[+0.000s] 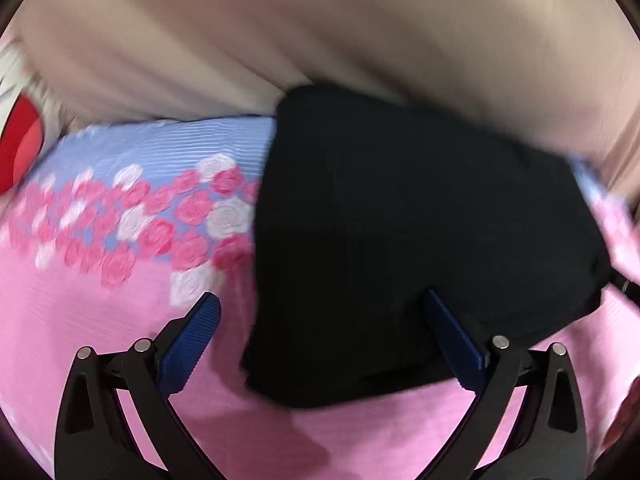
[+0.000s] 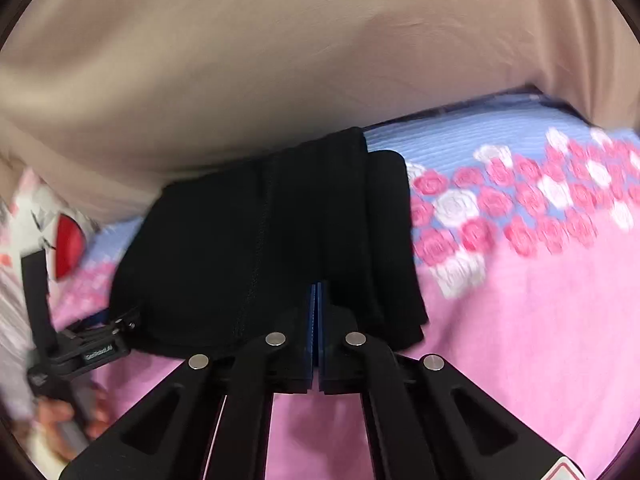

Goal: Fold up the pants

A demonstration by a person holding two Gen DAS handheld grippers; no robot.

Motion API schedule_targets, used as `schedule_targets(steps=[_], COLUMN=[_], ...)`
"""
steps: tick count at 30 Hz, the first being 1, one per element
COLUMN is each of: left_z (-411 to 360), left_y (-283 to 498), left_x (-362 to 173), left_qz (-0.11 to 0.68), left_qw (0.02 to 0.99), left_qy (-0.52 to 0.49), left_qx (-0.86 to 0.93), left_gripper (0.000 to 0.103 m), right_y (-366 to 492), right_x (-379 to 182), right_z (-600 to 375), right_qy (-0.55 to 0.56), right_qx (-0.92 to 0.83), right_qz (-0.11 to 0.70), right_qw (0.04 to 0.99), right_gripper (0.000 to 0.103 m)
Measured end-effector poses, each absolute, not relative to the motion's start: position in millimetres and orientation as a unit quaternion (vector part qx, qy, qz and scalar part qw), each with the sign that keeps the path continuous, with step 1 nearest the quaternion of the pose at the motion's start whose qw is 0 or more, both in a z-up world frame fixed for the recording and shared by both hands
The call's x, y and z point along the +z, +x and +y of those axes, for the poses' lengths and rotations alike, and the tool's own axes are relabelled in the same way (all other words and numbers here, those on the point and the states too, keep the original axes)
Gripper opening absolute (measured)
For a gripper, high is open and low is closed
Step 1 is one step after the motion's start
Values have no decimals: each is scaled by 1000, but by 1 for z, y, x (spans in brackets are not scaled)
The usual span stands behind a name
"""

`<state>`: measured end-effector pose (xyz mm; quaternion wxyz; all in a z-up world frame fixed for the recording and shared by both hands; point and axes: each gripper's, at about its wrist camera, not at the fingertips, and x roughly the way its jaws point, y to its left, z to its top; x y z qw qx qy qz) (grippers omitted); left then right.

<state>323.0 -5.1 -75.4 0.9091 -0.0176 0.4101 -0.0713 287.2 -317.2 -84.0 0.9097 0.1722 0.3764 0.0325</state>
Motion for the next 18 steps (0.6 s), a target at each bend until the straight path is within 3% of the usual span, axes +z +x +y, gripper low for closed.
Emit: schedule_targets(steps=[2, 8, 10, 11, 12, 13, 14, 18], left_z=[1, 15, 13, 13, 15, 17, 20, 28], left_y=[305, 238, 244, 251, 258, 265, 277, 326], left_x=[-61, -26, -29, -28, -31, -31, -36, -71], left_qz=[397, 330, 336, 348, 358, 373, 393, 455], left_qw=[916, 942, 939, 935, 931, 924, 914, 876], left_qy=[-6, -3, -2, -1, -6, -15, -30, -103], left_qx=[-52, -66, -69, -73, -73, -81, -93, -127], left_gripper=[98, 98, 98, 98, 98, 98, 98, 98], right_y=[267, 211, 213, 217, 222, 232, 236, 269], right_x=[-71, -50, -54, -56, -58, -64, -66, -87], right_z=[-311, -278, -277, -283, -290, -301, -312, -345], right_qy=[141, 69, 70, 78, 85, 102, 122, 207], right_qx=[21, 12, 22, 23, 15, 1, -2, 19], right_qz=[357, 306, 319, 325, 329, 336, 340, 364], right_qw=[923, 949, 945, 942, 940, 936, 932, 908], right_gripper=[11, 11, 18, 35, 65, 78, 85, 85])
